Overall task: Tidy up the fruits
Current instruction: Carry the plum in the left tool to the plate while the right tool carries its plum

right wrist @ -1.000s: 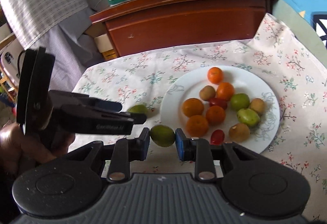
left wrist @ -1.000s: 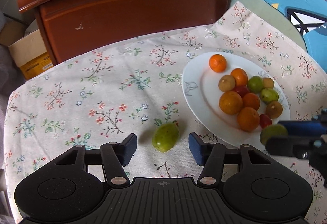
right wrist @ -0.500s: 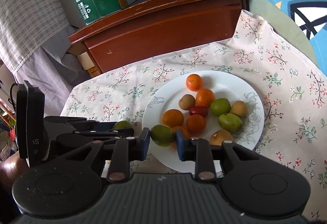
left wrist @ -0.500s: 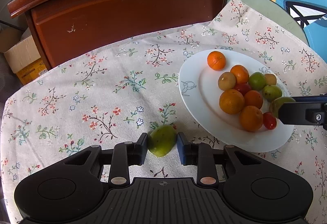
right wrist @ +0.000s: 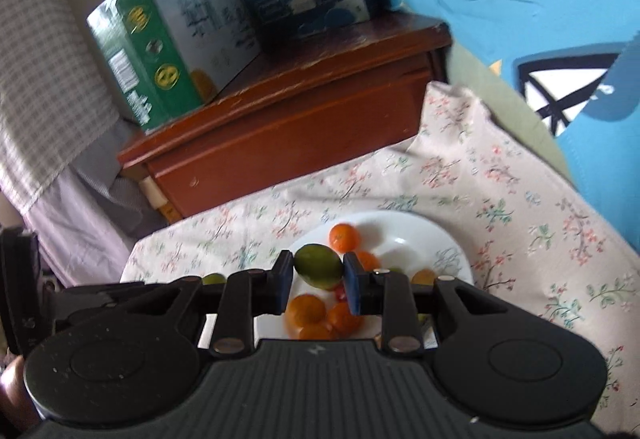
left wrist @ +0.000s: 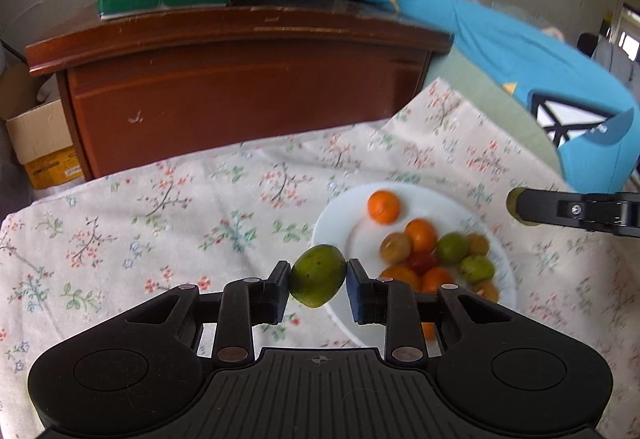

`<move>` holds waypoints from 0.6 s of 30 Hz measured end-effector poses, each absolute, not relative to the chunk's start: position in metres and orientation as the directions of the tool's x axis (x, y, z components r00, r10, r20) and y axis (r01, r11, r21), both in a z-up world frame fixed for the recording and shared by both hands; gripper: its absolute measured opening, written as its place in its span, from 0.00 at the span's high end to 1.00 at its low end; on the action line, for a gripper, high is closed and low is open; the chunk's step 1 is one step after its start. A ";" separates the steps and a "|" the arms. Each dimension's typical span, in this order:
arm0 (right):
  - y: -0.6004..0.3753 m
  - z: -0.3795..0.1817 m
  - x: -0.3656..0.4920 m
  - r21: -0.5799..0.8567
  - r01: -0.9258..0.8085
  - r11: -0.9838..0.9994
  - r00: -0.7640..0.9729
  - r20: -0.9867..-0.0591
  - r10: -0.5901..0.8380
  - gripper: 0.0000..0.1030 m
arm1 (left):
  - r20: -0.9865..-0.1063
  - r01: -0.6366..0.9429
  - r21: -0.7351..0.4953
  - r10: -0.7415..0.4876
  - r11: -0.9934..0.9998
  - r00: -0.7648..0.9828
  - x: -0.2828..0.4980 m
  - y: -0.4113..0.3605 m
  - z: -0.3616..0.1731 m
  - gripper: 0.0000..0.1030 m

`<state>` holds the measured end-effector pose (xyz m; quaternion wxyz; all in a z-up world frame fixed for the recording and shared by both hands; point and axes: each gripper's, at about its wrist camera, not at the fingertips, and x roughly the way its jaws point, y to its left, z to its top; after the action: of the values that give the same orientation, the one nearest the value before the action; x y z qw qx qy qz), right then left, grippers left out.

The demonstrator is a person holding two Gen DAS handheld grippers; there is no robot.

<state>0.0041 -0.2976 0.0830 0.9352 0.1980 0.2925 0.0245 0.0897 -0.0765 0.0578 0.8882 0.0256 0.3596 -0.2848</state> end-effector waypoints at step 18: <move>-0.310 0.054 0.014 0.453 0.185 0.872 0.772 -0.616 0.156 0.73 | -0.652 0.514 -0.247 -0.533 0.822 0.539 0.106 -0.100 0.047 0.73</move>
<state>0.0143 -0.3100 0.0539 0.9066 0.2528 0.3378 -0.0080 0.1064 -0.0996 0.0466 0.8771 -0.0130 0.3762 -0.2984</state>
